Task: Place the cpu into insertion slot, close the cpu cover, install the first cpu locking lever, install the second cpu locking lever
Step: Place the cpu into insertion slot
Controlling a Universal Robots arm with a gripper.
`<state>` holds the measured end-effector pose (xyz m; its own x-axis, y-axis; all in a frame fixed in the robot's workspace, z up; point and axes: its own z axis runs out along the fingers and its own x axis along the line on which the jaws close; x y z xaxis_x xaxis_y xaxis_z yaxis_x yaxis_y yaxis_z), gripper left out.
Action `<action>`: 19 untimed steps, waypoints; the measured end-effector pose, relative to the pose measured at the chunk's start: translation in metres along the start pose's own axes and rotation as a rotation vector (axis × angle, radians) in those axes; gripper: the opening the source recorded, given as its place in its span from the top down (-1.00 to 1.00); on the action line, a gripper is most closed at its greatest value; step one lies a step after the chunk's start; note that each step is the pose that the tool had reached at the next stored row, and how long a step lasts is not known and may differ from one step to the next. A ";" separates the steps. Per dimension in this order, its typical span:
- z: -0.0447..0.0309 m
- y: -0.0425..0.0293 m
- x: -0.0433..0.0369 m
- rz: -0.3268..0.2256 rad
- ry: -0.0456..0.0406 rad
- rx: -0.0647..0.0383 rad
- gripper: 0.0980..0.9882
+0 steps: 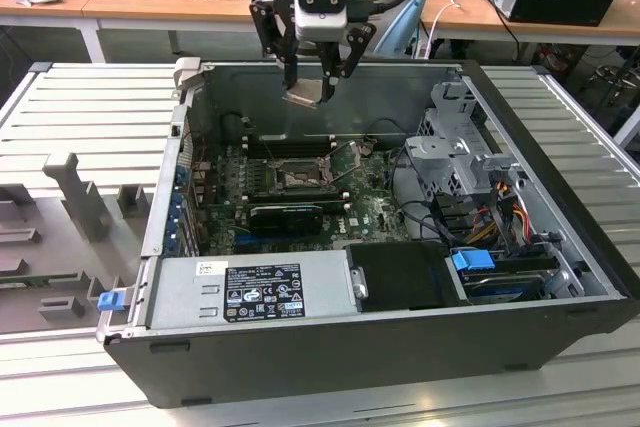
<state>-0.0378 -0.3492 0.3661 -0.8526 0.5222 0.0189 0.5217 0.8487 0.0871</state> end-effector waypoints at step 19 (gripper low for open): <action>0.0002 0.0000 0.0000 0.081 -0.0071 -0.002 0.04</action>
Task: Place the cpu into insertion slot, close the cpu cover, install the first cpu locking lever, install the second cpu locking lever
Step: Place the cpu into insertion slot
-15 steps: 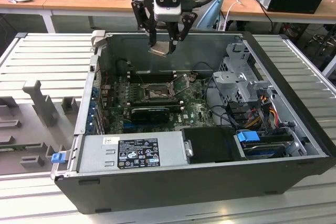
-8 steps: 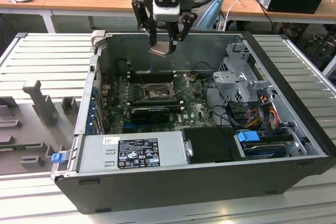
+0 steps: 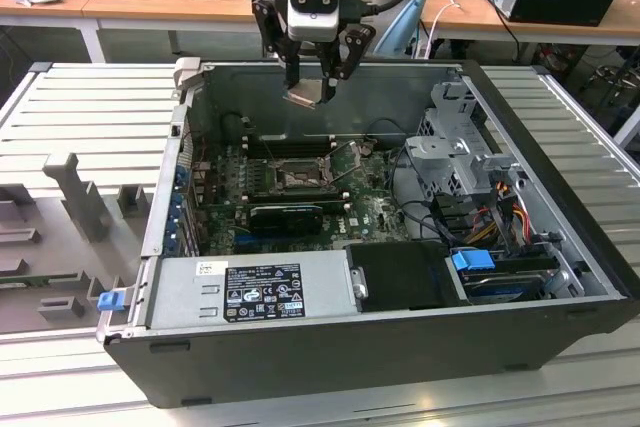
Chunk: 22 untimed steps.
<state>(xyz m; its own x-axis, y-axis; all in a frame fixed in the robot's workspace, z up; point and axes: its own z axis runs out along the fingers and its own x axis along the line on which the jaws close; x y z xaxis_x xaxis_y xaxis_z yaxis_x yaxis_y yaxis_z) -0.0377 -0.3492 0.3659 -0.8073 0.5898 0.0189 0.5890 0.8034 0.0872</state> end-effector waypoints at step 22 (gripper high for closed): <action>0.0005 0.0000 0.0000 0.093 -0.0081 -0.002 0.04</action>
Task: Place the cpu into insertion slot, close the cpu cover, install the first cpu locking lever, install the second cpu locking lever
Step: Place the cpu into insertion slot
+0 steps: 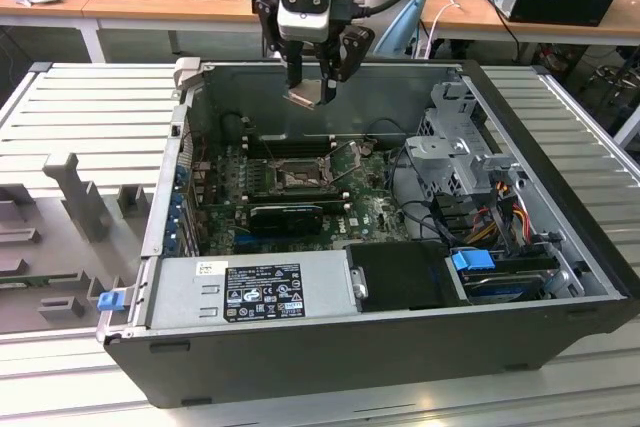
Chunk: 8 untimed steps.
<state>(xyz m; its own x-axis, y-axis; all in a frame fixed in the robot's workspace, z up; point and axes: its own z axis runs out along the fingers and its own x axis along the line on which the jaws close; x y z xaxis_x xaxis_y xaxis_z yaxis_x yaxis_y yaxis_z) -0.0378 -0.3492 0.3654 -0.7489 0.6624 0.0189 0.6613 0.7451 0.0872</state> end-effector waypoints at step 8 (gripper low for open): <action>0.0002 0.0000 0.0000 0.032 -0.0028 -0.001 0.04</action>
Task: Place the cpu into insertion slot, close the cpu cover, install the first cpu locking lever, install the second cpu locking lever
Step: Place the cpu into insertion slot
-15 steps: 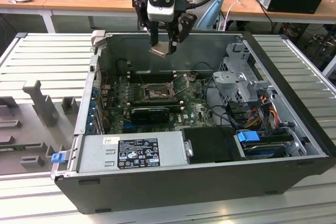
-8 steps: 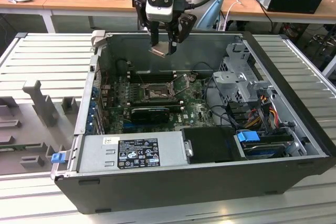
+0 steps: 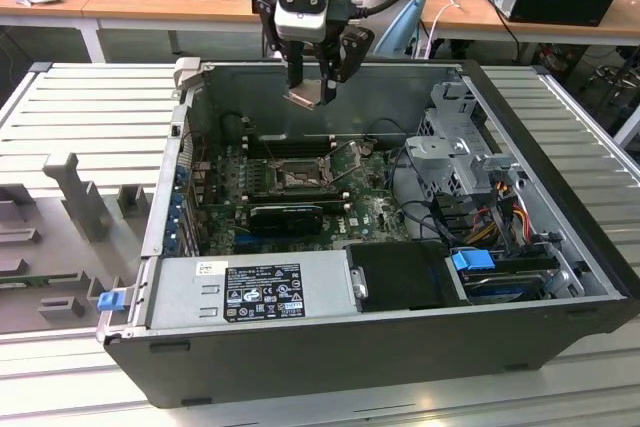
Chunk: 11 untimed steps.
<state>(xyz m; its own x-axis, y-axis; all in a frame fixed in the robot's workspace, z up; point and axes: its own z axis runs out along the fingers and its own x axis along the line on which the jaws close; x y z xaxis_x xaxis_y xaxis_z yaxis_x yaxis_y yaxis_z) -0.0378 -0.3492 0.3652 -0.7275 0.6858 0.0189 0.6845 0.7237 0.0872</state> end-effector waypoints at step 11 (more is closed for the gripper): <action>0.0007 -0.0001 0.0000 0.063 -0.0056 -0.001 0.04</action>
<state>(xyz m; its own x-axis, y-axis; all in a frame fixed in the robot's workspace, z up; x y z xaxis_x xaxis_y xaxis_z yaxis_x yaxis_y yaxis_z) -0.0377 -0.3492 0.3645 -0.6824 0.7308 0.0189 0.7293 0.6787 0.0871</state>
